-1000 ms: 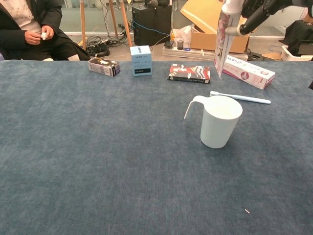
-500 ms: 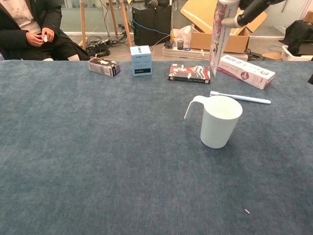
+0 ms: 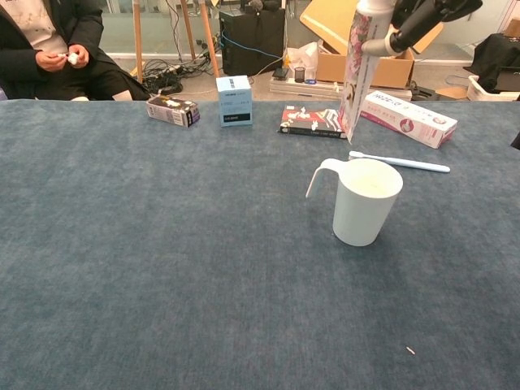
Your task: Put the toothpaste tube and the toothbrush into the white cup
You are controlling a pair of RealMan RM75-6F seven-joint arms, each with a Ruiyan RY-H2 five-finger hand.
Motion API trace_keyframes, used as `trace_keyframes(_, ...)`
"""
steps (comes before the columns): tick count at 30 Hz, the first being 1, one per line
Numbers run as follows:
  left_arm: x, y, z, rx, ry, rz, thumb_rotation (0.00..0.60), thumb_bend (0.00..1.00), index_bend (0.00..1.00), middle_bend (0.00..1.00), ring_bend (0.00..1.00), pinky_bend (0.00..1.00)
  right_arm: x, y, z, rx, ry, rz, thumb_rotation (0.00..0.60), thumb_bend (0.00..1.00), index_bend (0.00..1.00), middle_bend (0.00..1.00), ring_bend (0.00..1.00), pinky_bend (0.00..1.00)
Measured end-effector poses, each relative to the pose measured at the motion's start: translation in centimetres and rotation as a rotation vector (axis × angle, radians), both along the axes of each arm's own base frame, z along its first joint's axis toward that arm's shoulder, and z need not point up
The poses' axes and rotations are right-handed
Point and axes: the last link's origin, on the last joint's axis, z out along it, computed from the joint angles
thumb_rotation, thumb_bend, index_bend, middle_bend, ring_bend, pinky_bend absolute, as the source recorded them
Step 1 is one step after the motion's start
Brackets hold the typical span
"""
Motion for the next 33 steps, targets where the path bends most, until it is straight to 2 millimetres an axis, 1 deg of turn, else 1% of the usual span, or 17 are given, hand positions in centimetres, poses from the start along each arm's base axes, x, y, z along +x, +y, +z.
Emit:
trace_keyframes(20,-0.2,0.0,-0.1,-0.003,0.009,0.004,0.600,0.04,0.66,0.62,0.53,0.63,0.3,1.0,1.1,0.083,0.038,-0.101,0.600,0.30,0.70,1.00,1.00,1.00)
trace_keyframes(28,-0.1,0.0,-0.1,0.000,0.009,0.002,0.600,0.04,0.66,0.62,0.53,0.63,0.0,1.6,1.0,0.114,0.070,-0.104,0.600,0.30,0.70,1.00,1.00,1.00)
trace_keyframes(33,-0.1,0.0,-0.1,-0.001,0.010,0.002,0.600,0.04,0.66,0.62,0.53,0.63,-0.4,1.9,0.8,0.128,0.087,-0.113,0.600,0.30,0.70,1.00,1.00,1.00)
